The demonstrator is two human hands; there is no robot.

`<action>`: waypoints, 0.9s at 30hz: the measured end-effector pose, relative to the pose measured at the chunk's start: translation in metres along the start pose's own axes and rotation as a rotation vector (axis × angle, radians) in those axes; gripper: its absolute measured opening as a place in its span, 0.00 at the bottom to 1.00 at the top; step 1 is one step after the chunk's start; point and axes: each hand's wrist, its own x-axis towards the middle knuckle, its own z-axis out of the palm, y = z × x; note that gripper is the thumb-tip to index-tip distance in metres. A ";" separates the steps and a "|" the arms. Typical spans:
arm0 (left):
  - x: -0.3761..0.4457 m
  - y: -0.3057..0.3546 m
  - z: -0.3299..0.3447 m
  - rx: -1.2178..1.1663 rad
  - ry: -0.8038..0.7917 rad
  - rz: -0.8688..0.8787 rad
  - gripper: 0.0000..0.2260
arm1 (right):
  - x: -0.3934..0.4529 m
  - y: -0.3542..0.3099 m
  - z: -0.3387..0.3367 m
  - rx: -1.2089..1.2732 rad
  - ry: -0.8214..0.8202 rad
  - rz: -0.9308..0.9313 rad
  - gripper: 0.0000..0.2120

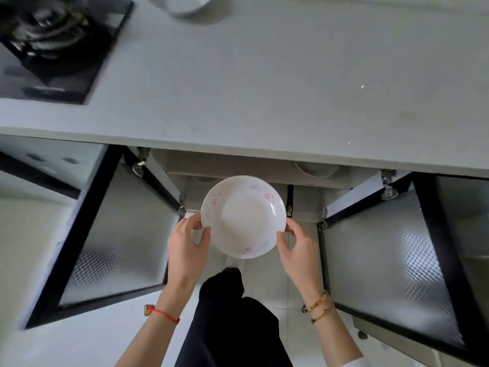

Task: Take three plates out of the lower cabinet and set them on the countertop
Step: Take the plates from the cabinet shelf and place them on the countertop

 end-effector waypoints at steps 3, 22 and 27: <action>-0.016 0.029 -0.029 -0.009 0.020 0.017 0.10 | -0.016 -0.027 -0.029 0.000 0.025 -0.037 0.14; -0.006 0.186 -0.116 -0.096 0.129 0.163 0.09 | 0.005 -0.142 -0.161 0.050 0.106 -0.214 0.11; 0.033 0.207 -0.108 -0.127 0.118 0.159 0.11 | 0.044 -0.157 -0.171 0.025 0.108 -0.213 0.10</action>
